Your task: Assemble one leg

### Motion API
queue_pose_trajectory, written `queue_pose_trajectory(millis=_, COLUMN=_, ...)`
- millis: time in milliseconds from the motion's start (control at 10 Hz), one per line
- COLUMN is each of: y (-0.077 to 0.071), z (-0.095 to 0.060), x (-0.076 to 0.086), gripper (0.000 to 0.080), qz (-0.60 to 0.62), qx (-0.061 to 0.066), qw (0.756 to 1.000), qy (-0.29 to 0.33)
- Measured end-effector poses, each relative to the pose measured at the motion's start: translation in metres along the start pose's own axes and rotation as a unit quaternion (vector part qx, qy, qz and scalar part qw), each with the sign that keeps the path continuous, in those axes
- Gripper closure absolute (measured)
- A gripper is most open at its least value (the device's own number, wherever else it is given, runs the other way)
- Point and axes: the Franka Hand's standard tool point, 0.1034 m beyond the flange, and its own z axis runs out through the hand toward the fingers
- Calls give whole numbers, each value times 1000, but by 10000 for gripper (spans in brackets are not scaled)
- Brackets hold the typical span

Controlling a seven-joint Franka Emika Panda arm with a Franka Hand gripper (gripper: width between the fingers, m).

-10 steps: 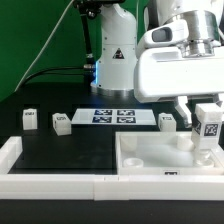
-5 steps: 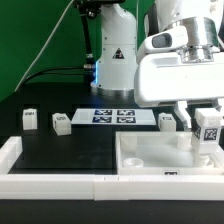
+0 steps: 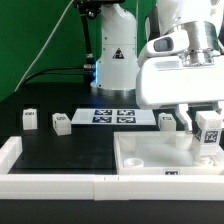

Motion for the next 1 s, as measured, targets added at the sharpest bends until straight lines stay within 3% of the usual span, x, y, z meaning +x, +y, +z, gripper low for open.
queue_pose_trajectory(millis=300, y=0, z=6, x=-11, gripper=509, qz=-2, qx=0, qw=1000, qy=-7)
queue_pose_trajectory(millis=800, y=0, z=8, x=-12, gripper=508, qz=-2, qx=0, qw=1000, qy=-11)
queue_pose_trajectory(millis=900, y=0, z=8, x=-12, gripper=312, qz=-2, qx=0, qw=1000, qy=-11)
queue_pose_trajectory(millis=1000, y=0, z=8, x=-12, gripper=312, qz=-2, qx=0, qw=1000, qy=-11)
